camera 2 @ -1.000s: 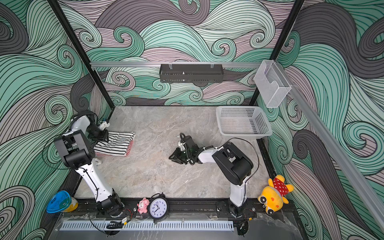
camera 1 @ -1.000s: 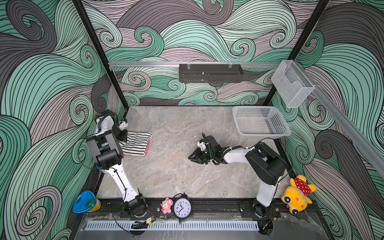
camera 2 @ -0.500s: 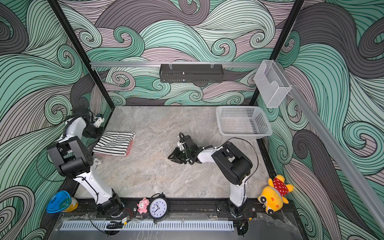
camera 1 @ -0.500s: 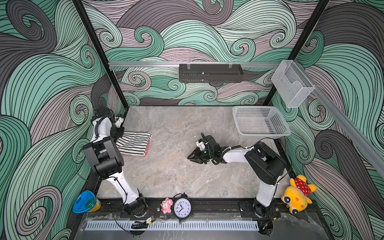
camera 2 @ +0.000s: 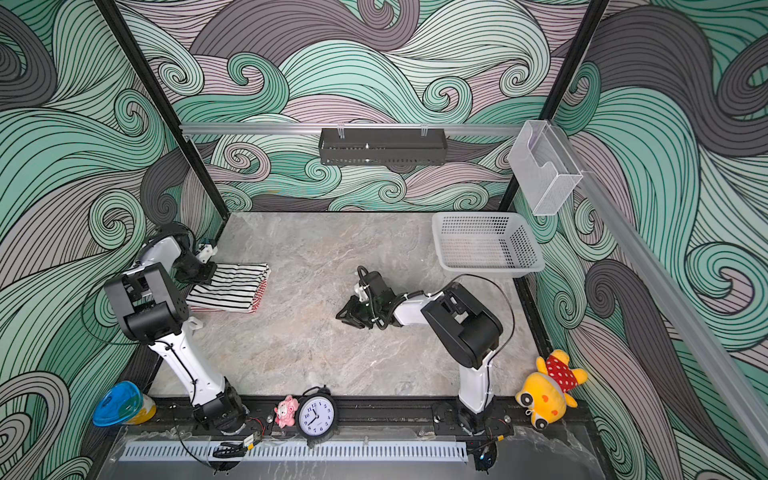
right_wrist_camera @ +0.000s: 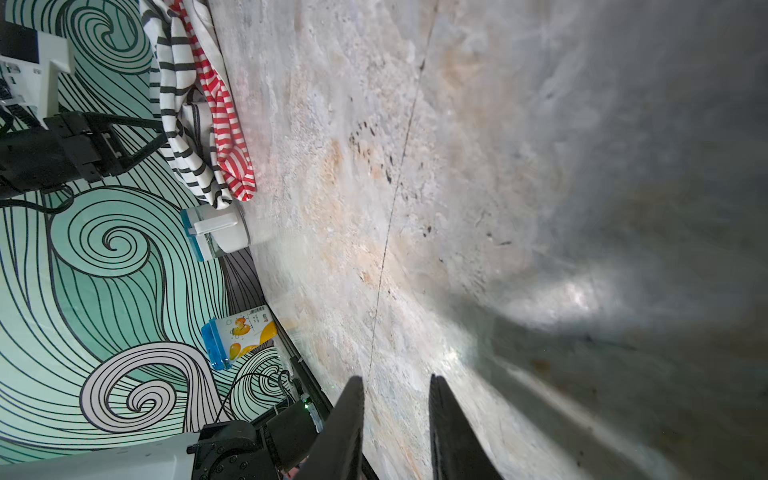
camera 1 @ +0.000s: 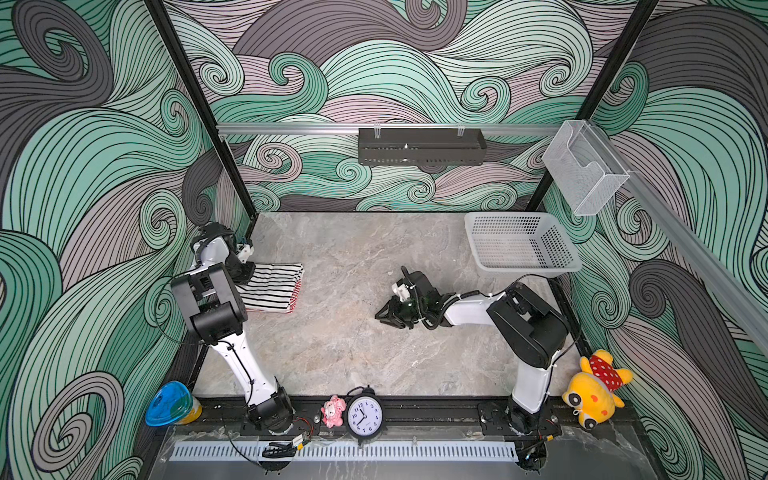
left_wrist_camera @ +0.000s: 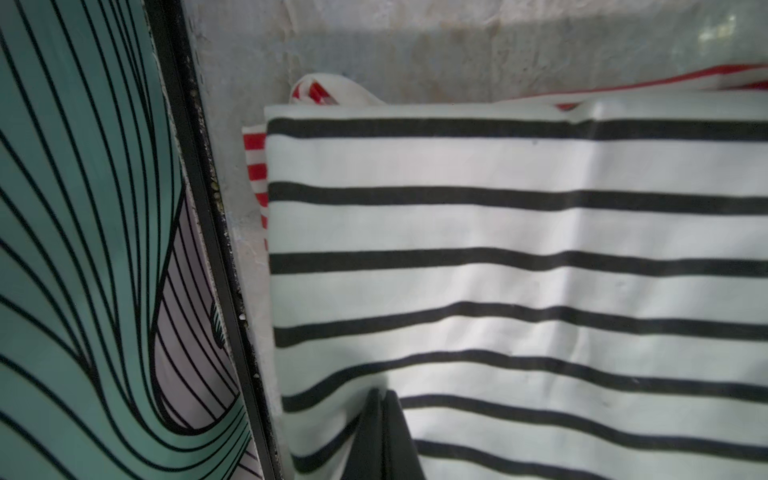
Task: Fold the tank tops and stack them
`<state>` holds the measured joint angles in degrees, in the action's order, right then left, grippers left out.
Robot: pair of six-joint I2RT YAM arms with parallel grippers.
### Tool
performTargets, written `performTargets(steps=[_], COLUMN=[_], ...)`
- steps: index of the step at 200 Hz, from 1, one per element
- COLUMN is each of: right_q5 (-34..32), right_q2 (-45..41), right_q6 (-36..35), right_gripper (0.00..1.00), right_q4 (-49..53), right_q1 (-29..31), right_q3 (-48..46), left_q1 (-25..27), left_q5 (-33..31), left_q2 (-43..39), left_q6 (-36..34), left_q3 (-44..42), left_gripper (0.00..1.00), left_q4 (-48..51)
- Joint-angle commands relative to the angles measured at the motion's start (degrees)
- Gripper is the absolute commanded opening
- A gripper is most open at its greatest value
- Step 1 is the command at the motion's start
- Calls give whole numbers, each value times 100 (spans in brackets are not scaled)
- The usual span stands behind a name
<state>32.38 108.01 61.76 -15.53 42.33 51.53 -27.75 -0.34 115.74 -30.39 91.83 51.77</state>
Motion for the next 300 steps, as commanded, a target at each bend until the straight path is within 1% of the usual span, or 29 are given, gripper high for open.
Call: performTargets(steps=[1,13,33,50,88,115,128,148,158,179,196,210,235,238,253,269,281,294,300], right_q5=[26,27,22,39,76,122,132,135,150,197,185,132,-36,-42,-153,-169,-264,-404,-497], right_q2=[-38,-51,-69,-69,-43,-67,-153,-380,-482,-633,-770,-917,-1247,-1278,-1440,-1629,-1803,-2025,-2134], right_q6=[44,29,-17,-45,-111,-131,-204,-523,-692,-1017,-1286,-1614,-2150,-2201,-2419,-2598,-2706,-2810,-2857], right_gripper=[29,29,29,29,29,29,29,30,30,32,35,38,46,48,62,68,75,83,87], right_q4=[32,72,147,179,248,324,468,999,1251,1782,2165,2572,3271,3334,3708,3995,4169,4384,4477], right_q1=[39,40,27,30,22,-5,-52,-217,-332,-607,-834,-1040,-1494,-1549,-1813,-2086,-2273,-2505,-2599], right_q3=[41,49,75,96,180,229,267,418,504,756,956,1158,1517,1546,1680,1755,1764,1749,1733], left_q1=[-47,-57,-62,-60,-79,-77,-78,-78,-75,-58,-8,24,223,251,448,669,810,963,1023], left_q5=[-529,-729,-925,-959,-1066,-1218,-1198,-963,-821,-397,-19,329,633,666,723,749,833,863,942], left_q2=[10,38,144,79,-376,-364,-444,-778,-1026,-1607,-2031,-2357,-2924,-2997,-3363,-3786,-4003,-4208,-4294], left_q6=[85,121,121,137,262,275,297,383,451,606,639,676,921,953,1103,1311,1486,1753,1847], left_q3=[-136,-181,-131,-193,-450,-386,-415,-442,-457,-514,-547,-590,-800,-847,-1067,-1318,-1493,-1753,-1907], left_gripper=[0,0,0,0,0,0,0,1,4,23,33,38,46,47,53,65,68,76,77], left_q4=[-345,-439,-291,-270,-536,-436,-415,-320,-282,-225,-109,-85,-272,-325,-572,-827,-995,-1284,-1421])
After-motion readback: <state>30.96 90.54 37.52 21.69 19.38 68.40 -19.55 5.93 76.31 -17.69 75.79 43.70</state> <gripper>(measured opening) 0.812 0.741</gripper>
